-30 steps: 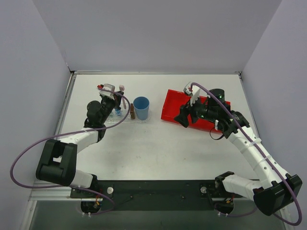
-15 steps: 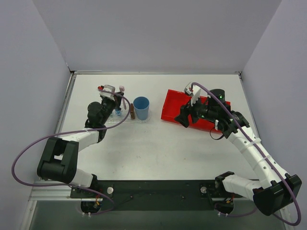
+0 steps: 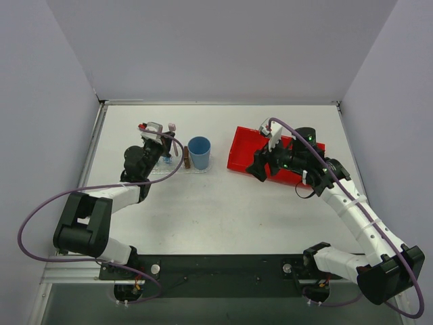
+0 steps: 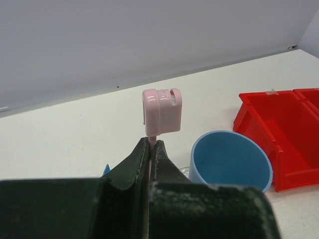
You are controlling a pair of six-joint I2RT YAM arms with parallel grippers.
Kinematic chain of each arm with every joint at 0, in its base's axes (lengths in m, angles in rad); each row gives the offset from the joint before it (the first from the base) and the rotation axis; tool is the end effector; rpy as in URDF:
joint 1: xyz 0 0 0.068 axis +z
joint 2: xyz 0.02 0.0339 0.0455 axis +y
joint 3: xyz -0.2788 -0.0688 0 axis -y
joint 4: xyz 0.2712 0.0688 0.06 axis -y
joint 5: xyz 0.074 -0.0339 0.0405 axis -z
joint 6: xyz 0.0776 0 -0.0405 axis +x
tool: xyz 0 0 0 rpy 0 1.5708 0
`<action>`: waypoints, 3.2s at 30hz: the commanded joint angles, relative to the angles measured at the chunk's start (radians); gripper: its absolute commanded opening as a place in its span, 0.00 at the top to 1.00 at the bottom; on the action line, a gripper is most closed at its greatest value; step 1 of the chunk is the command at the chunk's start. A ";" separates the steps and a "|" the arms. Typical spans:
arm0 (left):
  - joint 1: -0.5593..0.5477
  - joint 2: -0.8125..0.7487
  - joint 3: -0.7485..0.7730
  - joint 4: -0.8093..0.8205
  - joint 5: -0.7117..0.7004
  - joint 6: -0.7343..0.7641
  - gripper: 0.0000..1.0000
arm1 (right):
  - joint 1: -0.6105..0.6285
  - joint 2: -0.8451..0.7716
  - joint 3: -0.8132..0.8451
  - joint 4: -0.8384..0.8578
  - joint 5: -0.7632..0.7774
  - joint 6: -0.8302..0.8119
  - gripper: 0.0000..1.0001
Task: Prepare toiletry sets of a toothbrush and toothpaste on the tray
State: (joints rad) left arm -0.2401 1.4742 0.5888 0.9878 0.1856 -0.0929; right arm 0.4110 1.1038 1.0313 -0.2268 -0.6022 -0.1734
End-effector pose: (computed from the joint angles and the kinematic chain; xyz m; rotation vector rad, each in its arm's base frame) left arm 0.3470 -0.0997 0.2344 0.2602 1.4602 -0.4063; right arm 0.2585 0.1606 0.3620 -0.9291 1.6322 0.7246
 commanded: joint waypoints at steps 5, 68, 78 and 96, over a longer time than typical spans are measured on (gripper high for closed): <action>-0.010 0.001 -0.004 0.049 -0.031 0.001 1.00 | -0.009 -0.024 -0.008 0.047 -0.030 0.002 0.37; -0.028 0.121 0.013 0.138 -0.097 0.022 1.00 | -0.017 -0.019 -0.014 0.057 -0.044 0.000 0.37; -0.028 0.127 0.009 0.141 -0.094 0.027 1.00 | -0.020 -0.016 -0.016 0.057 -0.045 0.000 0.37; -0.031 0.147 0.016 0.147 -0.090 0.028 1.00 | -0.023 -0.019 -0.016 0.057 -0.048 0.000 0.37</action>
State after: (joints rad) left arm -0.2668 1.6054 0.5819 1.0599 0.1009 -0.0692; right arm 0.3931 1.1027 1.0218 -0.2119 -0.6174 -0.1730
